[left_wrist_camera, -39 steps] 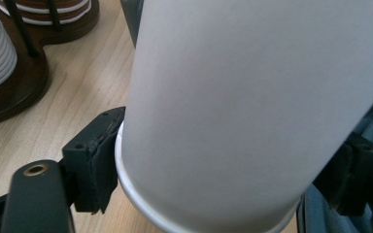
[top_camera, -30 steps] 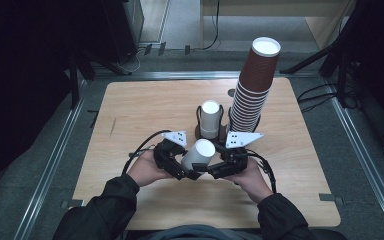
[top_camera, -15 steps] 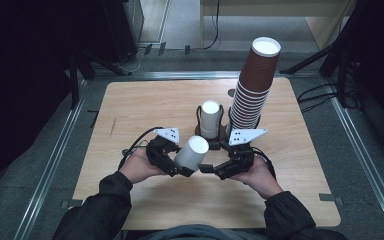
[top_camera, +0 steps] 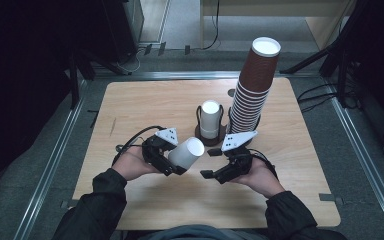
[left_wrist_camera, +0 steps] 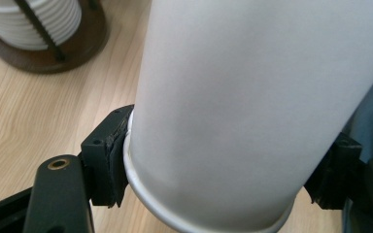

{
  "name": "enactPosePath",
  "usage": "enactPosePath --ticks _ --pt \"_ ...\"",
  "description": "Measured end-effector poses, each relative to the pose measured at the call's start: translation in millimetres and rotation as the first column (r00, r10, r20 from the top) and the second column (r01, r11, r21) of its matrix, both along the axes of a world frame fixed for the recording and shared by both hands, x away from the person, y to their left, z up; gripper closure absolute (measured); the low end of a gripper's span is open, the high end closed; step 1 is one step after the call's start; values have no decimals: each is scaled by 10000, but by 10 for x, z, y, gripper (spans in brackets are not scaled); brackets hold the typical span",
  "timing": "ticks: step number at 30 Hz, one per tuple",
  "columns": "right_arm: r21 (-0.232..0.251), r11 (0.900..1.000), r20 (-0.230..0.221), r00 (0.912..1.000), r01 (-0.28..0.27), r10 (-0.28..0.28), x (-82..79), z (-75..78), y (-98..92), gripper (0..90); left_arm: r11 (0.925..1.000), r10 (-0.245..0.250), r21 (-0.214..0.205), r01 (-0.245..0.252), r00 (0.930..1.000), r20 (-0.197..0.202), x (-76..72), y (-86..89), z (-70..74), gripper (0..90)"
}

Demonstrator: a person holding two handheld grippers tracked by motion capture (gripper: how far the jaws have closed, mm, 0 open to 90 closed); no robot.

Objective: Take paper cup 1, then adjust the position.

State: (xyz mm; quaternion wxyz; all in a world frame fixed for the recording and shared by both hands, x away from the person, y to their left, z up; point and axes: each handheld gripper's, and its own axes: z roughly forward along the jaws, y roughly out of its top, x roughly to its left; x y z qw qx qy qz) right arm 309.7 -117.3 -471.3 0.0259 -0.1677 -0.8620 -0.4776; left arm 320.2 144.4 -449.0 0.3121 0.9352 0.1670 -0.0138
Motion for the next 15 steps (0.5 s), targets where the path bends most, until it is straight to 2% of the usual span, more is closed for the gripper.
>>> enactPosePath --ticks 7,11,15 --pt "-274 9995 206 9997 133 -127 19 -11 -25 199 9985 -158 525 155 9999 52 15 -48 -27 250" --pt "-370 9993 268 9996 21 -11 28 -18 -12 199 9936 -234 1101 233 9997 -6 40 -83 -69 251" --pt "-483 9988 320 9994 -77 93 15 -31 13 199 9900 -457 1338 454 9990 -10 45 -127 -89 252"
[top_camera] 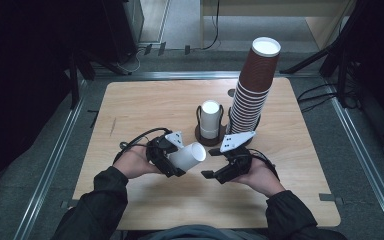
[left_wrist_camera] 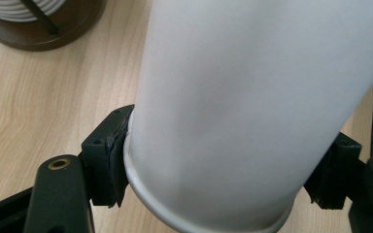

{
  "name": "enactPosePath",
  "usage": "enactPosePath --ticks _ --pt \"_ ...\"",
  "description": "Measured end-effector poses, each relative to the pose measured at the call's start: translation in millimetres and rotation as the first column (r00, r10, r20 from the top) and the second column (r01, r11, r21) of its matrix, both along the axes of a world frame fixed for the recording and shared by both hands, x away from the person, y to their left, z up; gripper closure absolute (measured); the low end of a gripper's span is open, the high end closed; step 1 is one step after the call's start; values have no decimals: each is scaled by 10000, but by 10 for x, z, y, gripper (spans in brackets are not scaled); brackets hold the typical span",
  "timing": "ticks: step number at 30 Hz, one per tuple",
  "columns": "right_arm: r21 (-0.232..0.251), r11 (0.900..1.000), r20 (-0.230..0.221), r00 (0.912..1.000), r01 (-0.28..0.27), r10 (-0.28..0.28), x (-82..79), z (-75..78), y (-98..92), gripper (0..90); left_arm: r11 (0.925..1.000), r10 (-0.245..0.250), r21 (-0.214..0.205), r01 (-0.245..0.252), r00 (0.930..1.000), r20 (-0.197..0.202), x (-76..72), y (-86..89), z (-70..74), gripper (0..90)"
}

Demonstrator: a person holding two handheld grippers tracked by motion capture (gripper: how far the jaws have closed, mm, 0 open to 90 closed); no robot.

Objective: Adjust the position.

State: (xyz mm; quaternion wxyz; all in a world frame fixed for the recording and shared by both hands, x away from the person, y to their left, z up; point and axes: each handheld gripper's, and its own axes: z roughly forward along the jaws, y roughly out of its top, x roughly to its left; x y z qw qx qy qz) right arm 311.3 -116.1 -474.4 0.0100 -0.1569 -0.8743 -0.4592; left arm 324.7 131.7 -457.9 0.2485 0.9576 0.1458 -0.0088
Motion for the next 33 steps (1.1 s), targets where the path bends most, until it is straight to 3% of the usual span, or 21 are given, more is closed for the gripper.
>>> enactPosePath --ticks 4,5,9,16,22,27,33 --pt "-36 9999 24 9999 -111 111 -5 -2 15 199 9994 -244 267 243 9997 43 -3 -61 -33 252" --pt "-32 9999 20 9999 -127 127 -8 -3 25 199 9976 -335 608 327 9994 121 -3 -99 -61 252" --pt "-77 9998 110 9997 -199 200 -13 -7 51 197 9944 -661 835 653 9978 68 -11 -167 -105 252" --pt "-38 9994 101 9993 -352 353 -25 7 134 196 9922 -965 766 987 9948 -309 -33 -237 -129 251" --pt "-141 9978 171 9977 -651 653 -65 -2 200 236 9869 -1268 944 1305 9910 -439 -67 -293 -162 251" --pt "-158 9962 159 9962 -856 859 -75 3 198 329 9866 -1237 1012 1279 9912 -467 -68 -297 -174 251" --pt "-276 9940 240 9940 -1057 1063 -80 45 213 340 9883 -1187 879 1245 9905 -689 -70 -291 -167 248"
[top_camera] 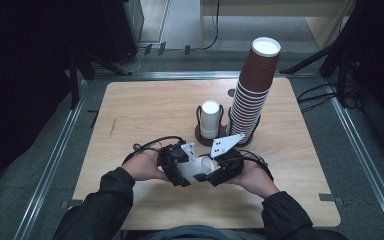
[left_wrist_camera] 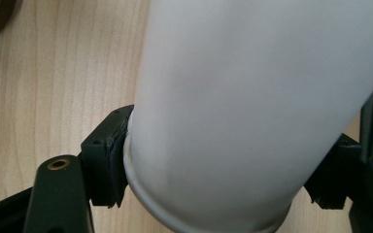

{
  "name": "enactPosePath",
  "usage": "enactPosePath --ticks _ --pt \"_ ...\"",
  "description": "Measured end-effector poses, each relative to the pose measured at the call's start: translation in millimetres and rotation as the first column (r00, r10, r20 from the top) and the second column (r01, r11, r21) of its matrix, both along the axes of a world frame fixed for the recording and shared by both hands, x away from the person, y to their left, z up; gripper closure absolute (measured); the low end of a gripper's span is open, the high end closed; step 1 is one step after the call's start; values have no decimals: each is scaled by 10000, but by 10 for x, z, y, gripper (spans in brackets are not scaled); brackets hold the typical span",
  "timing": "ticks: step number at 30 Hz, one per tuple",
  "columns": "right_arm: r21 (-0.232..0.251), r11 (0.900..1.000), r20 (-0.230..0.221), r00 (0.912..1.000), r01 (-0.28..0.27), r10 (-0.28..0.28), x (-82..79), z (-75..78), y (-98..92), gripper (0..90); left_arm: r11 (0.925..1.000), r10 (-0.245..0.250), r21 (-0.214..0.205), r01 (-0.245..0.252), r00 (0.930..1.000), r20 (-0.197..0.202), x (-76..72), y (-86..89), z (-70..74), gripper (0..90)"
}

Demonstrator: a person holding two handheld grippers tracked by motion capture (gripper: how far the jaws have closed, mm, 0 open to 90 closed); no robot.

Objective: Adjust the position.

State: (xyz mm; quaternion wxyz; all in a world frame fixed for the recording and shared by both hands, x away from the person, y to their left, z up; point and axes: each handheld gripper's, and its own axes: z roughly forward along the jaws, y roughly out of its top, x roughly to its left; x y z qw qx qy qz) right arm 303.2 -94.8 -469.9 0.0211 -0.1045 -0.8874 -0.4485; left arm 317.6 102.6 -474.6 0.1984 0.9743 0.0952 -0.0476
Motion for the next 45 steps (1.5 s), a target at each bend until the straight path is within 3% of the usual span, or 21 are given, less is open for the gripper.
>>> enactPosePath --ticks 5,8,15,18,24,27,30,32,35,42,45 --pt "129 9999 -72 9999 -74 75 1 13 -14 337 9998 0 -219 -2 10000 -78 3 20 13 224" --pt "175 9998 23 10000 -58 58 1 17 -26 334 9983 233 -527 -250 9992 -330 16 38 34 153" --pt "266 9994 -17 9997 225 -224 33 13 -97 332 9922 638 -1070 -639 9980 -41 19 134 78 24" --pt "458 9984 -43 9995 330 -329 54 19 -134 332 9850 889 -1456 -928 9955 -334 36 197 93 12" --pt "754 9960 -21 9988 480 -480 62 39 -199 329 9704 1024 -2209 -976 9947 103 3 307 145 2" --pt "963 9939 -131 9985 542 -532 55 45 -223 329 9673 1037 -2340 -977 9945 134 -5 312 150 2" --pt "1128 9921 -153 9984 555 -542 49 59 -238 329 9596 1084 -2612 -1050 9941 -16 -6 307 148 2" --pt "1596 9854 -227 9982 591 -562 52 84 -263 329 9508 1120 -2911 -1061 9937 37 -4 291 150 3" --pt "1899 9800 -304 9981 587 -539 52 103 -280 329 9457 1139 -3067 -1074 9935 35 -3 289 156 3" --pt "2375 9697 -505 9977 563 -455 40 130 -282 329 9244 1171 -3609 -1232 9924 -388 -9 266 157 9" --pt "2528 9662 -543 9978 511 -386 33 136 -267 329 9184 1110 -3785 -1156 9932 -338 -21 246 170 9"
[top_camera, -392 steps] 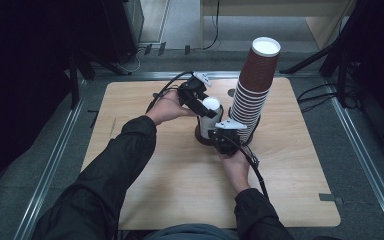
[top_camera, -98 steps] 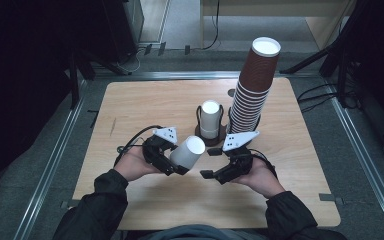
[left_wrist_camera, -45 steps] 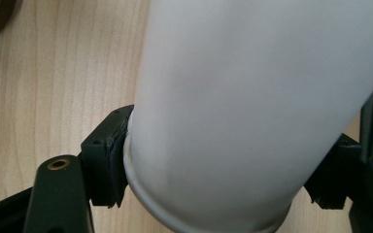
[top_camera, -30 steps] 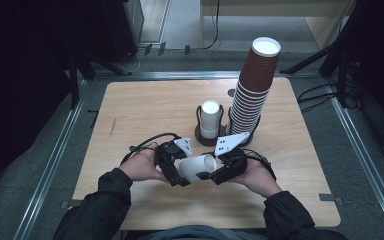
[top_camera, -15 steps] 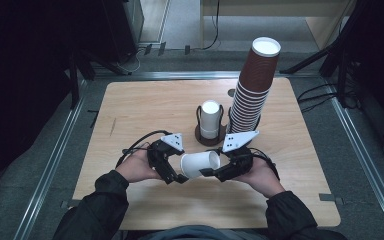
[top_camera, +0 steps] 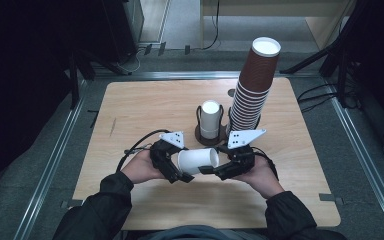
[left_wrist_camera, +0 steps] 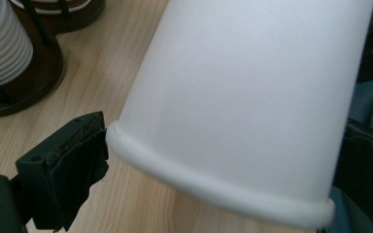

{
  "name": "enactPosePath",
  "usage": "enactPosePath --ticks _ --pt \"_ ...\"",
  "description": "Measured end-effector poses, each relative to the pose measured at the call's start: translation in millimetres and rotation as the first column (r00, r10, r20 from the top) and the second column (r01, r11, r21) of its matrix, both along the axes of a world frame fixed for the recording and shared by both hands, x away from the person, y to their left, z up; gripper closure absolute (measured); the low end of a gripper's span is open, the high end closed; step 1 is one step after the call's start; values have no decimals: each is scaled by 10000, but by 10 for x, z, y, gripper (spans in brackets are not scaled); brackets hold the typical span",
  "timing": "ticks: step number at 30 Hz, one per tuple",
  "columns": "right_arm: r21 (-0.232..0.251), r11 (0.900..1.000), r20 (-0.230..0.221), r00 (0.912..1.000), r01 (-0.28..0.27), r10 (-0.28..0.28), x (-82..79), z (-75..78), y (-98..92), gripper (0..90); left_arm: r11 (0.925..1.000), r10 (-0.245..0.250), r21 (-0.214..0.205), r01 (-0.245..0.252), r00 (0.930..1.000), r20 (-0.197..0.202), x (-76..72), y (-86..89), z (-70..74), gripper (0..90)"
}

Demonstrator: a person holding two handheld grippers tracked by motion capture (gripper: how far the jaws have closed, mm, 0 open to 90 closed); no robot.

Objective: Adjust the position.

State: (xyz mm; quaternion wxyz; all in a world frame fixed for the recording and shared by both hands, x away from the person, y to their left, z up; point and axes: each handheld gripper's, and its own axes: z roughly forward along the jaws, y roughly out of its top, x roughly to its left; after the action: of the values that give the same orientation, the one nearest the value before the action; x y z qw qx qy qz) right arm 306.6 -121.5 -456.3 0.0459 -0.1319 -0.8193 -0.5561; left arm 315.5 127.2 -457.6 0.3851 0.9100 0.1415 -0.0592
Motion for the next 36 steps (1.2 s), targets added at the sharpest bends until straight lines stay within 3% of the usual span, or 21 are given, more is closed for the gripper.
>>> enactPosePath --ticks 7,9,13,19,25,28,36 --pt "714 9974 -354 9993 -92 117 2 15 23 328 9978 58 -661 -62 10000 -63 -8 0 37 74" --pt "731 9973 -357 9993 -88 115 4 15 23 328 9968 68 -796 -79 9999 -143 -7 4 42 75" --pt "869 9962 -554 9984 -66 114 11 7 24 327 9937 -41 -1122 13 9997 -247 1 31 59 162" --pt "904 9959 -640 9979 -66 125 20 4 8 332 9933 -30 -1160 -5 9996 -297 -2 28 64 204" --pt "801 9967 -347 9993 -110 138 5 6 9 316 9952 -106 -973 91 9998 -150 -10 37 78 218" --pt "472 9989 -362 9993 63 -46 12 -1 13 229 9970 -247 -737 236 9996 -134 -3 94 102 217" --pt "-187 9997 -264 9995 -154 149 12 -37 25 232 9983 128 -573 -126 9999 35 14 227 160 218"
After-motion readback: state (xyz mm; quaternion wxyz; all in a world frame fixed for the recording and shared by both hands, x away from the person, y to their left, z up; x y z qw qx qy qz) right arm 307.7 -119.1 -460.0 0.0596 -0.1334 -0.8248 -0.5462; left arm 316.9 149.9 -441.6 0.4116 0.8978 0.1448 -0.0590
